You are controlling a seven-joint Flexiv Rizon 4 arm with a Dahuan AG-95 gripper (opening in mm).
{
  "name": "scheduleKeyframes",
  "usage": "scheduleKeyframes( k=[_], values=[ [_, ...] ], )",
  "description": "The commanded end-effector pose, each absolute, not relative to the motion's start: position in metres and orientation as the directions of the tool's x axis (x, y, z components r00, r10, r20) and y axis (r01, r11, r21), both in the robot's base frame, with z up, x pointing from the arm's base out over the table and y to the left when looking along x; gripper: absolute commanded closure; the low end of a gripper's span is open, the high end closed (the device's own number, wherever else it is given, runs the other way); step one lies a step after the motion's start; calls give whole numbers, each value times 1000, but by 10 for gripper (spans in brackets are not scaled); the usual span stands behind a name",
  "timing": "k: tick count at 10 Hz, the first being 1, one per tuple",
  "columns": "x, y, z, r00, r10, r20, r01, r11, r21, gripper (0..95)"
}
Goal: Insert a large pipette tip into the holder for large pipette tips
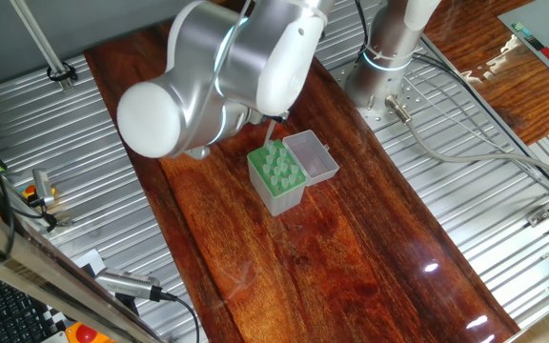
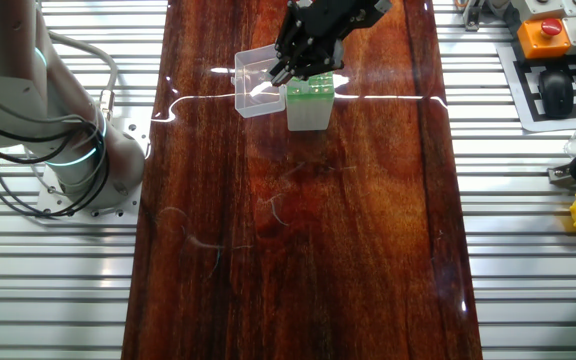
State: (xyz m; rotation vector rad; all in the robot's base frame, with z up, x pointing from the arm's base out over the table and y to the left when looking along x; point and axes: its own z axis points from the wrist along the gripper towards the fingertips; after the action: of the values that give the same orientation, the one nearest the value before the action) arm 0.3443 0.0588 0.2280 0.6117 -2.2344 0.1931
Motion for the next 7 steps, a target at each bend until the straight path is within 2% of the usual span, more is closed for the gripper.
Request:
scheduleKeyframes(
  k=[1, 3, 4, 7],
  values=[
    [345, 60, 226, -563, -365, 742, -490, 870, 56, 950],
    [344, 62, 225, -559, -364, 745, -493, 868, 55, 950],
    [344, 63, 224, -556, -365, 746, -494, 867, 56, 760],
    [344, 63, 223, -549, -373, 748, -500, 864, 64, 760]
  ],
)
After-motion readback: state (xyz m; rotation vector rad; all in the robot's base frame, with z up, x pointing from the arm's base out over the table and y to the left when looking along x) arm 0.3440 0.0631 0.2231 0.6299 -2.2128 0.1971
